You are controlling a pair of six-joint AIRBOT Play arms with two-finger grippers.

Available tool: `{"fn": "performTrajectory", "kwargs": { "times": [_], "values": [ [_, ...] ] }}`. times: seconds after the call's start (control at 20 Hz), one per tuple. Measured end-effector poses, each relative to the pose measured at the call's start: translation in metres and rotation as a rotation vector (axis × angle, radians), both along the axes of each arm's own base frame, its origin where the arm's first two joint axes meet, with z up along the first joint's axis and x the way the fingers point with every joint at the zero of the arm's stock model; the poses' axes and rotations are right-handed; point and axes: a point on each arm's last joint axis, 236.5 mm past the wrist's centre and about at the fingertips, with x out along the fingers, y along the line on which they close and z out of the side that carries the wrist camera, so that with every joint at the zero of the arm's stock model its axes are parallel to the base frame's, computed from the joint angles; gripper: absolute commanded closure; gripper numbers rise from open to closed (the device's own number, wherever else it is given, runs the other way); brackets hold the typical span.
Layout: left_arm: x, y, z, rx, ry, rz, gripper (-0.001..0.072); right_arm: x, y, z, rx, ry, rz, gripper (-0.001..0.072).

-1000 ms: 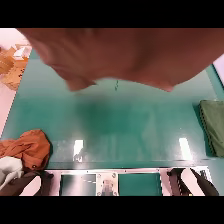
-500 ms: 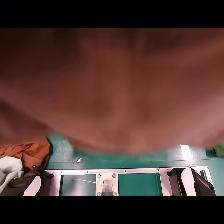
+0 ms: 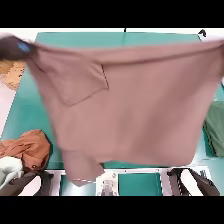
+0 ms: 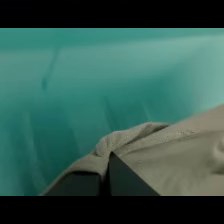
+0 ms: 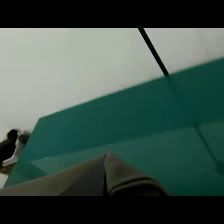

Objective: Fold the shirts.

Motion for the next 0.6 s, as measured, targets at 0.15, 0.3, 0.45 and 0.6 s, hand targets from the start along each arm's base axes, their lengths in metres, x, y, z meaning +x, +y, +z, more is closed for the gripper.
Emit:
{"fn": "performTrajectory", "kwargs": {
  "times": [0.15, 0.3, 0.45, 0.6],
  "values": [
    [0.039, 0.007, -0.103, -0.058, 0.169, 0.034, 0.0678, 0.049, -0.001, -0.112, 0.082, 0.216, 0.007, 0.07],
    [0.08, 0.013, -0.163, -0.126, 0.226, 0.086, 0.0678, 0.096, -0.005, -0.186, 0.162, 0.349, 0.014, 0.0701],
    [0.122, 0.021, -0.182, -0.182, 0.209, 0.139, 0.0679, 0.141, -0.008, -0.218, 0.216, 0.388, 0.034, 0.0701],
    [0.156, 0.027, -0.174, -0.21, 0.154, 0.168, 0.0679, 0.18, -0.011, -0.218, 0.254, 0.371, 0.053, 0.07]
  ]
}}
